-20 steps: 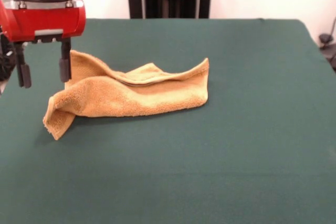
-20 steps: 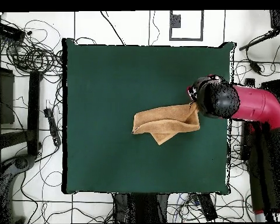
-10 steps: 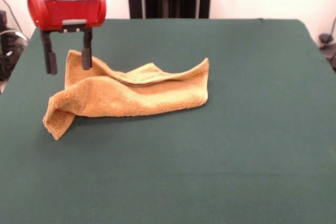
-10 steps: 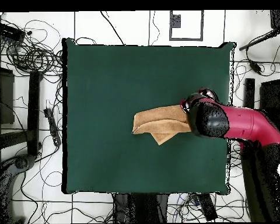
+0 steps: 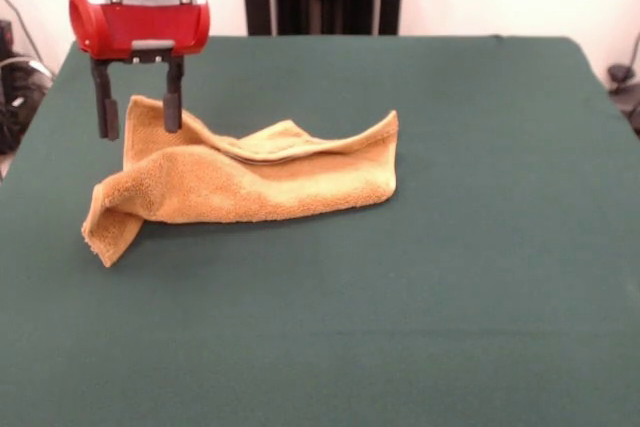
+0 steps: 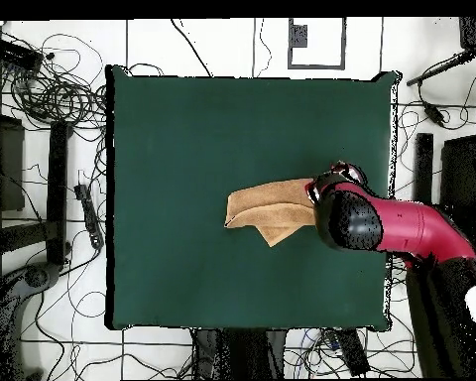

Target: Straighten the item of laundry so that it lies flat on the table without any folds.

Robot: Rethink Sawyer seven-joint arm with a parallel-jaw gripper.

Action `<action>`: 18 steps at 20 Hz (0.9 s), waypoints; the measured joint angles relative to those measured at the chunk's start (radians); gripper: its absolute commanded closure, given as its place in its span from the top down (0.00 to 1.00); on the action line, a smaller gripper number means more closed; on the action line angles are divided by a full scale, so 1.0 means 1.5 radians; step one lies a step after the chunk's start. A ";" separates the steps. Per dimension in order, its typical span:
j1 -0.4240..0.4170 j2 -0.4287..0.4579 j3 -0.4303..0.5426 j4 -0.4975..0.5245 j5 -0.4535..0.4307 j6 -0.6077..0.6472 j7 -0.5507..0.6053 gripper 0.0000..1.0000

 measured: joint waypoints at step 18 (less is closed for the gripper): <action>-0.051 0.053 -0.032 0.062 -0.039 -0.148 0.000 1.00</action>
